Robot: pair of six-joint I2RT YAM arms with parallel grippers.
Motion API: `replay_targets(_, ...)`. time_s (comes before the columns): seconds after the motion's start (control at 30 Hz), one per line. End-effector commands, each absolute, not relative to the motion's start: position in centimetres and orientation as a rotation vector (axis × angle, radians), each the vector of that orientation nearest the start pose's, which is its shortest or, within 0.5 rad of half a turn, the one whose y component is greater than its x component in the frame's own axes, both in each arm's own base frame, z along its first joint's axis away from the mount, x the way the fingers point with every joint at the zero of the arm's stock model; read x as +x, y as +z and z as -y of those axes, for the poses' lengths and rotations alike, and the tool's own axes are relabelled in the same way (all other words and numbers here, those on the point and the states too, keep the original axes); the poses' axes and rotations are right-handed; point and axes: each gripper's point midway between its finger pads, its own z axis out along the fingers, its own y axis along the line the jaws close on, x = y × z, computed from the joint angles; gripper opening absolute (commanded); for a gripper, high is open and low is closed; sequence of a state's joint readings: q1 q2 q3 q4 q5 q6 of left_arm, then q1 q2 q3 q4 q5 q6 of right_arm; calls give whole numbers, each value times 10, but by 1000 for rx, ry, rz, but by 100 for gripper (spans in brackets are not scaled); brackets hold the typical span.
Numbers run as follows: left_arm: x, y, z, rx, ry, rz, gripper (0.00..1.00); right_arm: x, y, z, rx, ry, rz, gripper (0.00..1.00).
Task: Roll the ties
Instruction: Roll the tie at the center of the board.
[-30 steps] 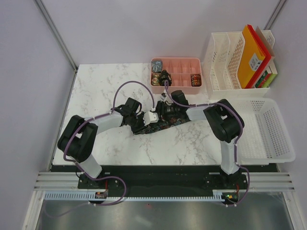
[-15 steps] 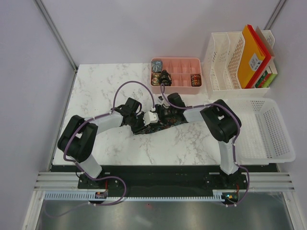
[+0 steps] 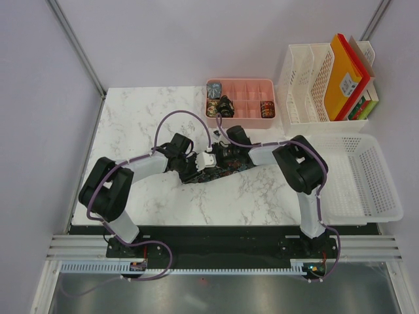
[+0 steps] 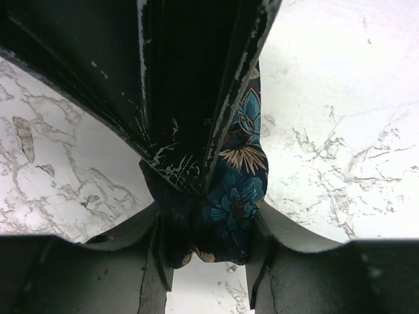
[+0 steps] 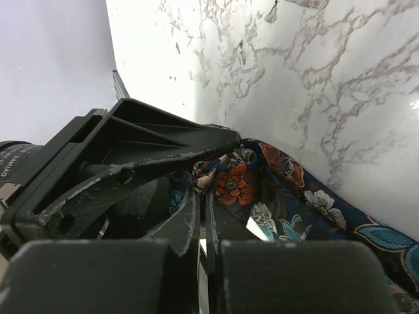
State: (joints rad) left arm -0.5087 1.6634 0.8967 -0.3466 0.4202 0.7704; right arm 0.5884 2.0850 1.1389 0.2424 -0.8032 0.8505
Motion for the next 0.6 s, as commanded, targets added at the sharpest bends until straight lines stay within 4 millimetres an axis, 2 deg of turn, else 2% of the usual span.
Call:
replay_targets(0.0,261,6,194,1656,-503,-2113,48,293,4,-353,-146,1442,-2711,0)
replay_targets(0.27,265,32,207,1569,-559,-2089,66,299,-23,-331,-149,1316,-2765,0)
replay_targets(0.57,278,41,214,1493,-548,-2111,75,301,-46,-311,-129,1222,-2805,0)
